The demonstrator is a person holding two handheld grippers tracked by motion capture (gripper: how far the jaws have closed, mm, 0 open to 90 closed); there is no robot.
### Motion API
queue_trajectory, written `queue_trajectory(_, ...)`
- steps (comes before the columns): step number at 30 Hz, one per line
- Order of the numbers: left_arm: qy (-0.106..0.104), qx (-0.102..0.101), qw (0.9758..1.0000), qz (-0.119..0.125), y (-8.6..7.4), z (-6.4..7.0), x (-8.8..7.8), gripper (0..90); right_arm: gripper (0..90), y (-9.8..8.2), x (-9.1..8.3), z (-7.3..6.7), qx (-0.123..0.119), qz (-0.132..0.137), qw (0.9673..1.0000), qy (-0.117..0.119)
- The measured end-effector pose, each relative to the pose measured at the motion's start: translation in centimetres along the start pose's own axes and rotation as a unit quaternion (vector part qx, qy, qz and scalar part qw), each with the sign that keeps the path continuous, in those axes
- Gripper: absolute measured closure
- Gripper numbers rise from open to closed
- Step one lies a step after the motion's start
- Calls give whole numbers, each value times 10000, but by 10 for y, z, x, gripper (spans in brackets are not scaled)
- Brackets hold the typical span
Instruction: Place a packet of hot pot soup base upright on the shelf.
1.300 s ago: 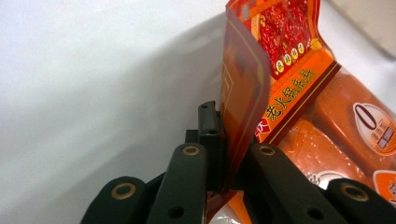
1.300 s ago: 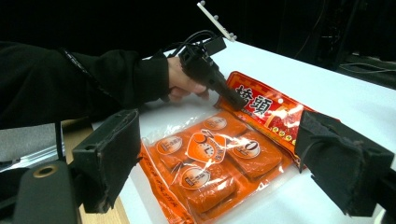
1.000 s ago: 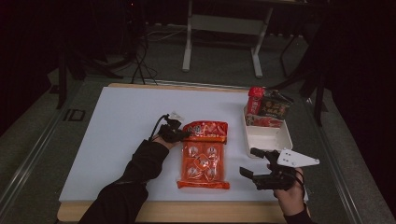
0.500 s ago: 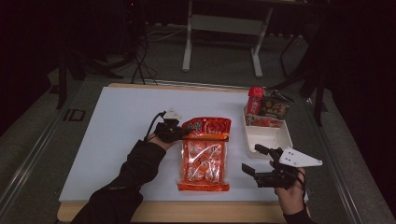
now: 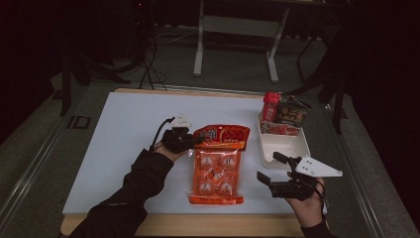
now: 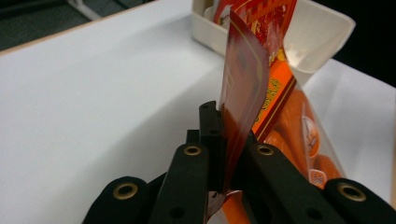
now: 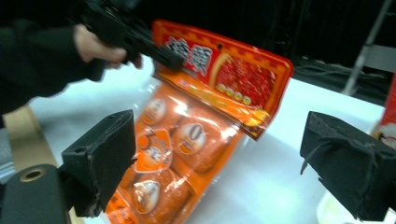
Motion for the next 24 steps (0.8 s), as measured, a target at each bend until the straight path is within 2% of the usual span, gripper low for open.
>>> queue_trajectory(2, -81, 42, 10000, 37, 1, 2, -3, 896, 103, -1, 0, 3, 87, -70, 9998, -143)
queue_trajectory(6, -236, 78, 9996, 106, 3, 7, -9, 897, 124, 0, -1, 8, 222, -135, 9995, -182)
queue_trajectory(9, -312, 38, 9993, 185, 3, 10, -11, 897, 122, 5, -1, 10, 209, -26, 9995, -241)
queue_trajectory(14, -439, 88, 9986, 293, 3, 15, -17, 897, 99, 8, 5, 10, 148, 69, 9997, -160)
queue_trajectory(18, -564, 172, 9976, 357, 6, 23, -22, 897, 103, 13, 16, 13, 153, 23, 9999, -76)
queue_trajectory(20, -659, 272, 9966, 415, 6, 27, -26, 898, 123, 15, 22, 14, 114, 10, 9999, -61)
queue_trajectory(24, -872, 312, 9945, 481, 7, 31, -30, 898, 144, 16, 33, 17, 164, -11, 9998, 79)
Point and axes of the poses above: each handheld gripper's, and its own axes: x roughly forward along the jaws, y roughly out of its top, z roughly to its right, the point moved 3 cm from there along x, roughly forward along the jaws, and after that the axes turned 3 degrees about -x, right-handed, at the moved point
